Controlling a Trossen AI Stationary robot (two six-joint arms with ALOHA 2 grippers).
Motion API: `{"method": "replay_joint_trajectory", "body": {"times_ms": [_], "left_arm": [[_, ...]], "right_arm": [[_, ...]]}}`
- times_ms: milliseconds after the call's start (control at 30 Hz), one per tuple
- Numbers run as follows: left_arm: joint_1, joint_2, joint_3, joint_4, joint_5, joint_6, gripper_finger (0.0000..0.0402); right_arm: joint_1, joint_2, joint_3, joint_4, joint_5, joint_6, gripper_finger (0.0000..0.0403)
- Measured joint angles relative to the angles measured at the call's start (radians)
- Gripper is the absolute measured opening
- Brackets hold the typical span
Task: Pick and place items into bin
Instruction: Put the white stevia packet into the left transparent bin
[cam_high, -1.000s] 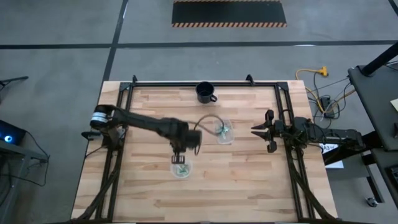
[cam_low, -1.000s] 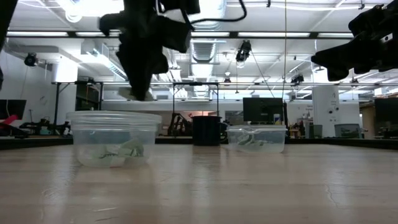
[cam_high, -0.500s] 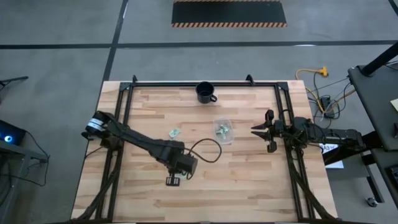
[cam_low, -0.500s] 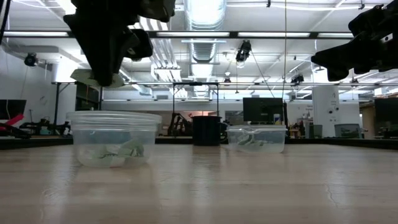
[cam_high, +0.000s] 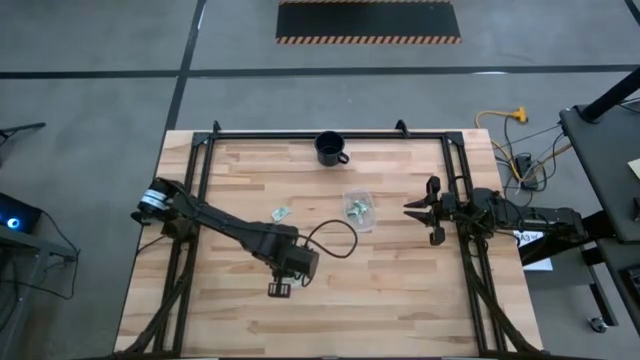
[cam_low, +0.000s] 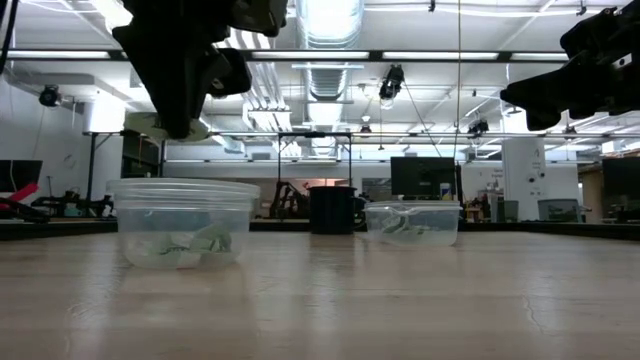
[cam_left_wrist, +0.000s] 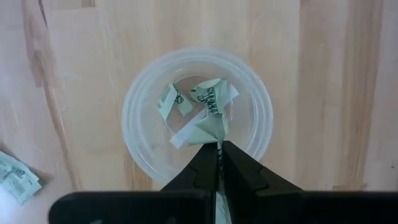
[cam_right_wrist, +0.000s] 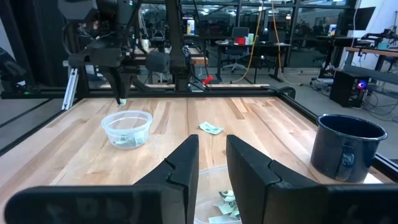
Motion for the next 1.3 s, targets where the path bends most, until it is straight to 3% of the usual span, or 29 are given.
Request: {"method": "replay_joint_trajectory", "body": {"times_ms": [200,667,1300], "left_arm": [[0.002,0.000,0.000,0.007,0.005,-0.001,0.0010],[0.009,-0.001,0.000,0.013,0.005,-0.001,0.0114],[0.106,0.000,-0.006,-0.019,-0.055,0.000,0.0118]], "right_arm": [[0.000,0.000,0.000,0.000,0.000,-0.001,0.0072],[0.000,0.000,0.000,0.000,0.000,0.000,0.0072],[0.000,0.000,0.000,0.000,0.000,0.000,0.0072]]}}
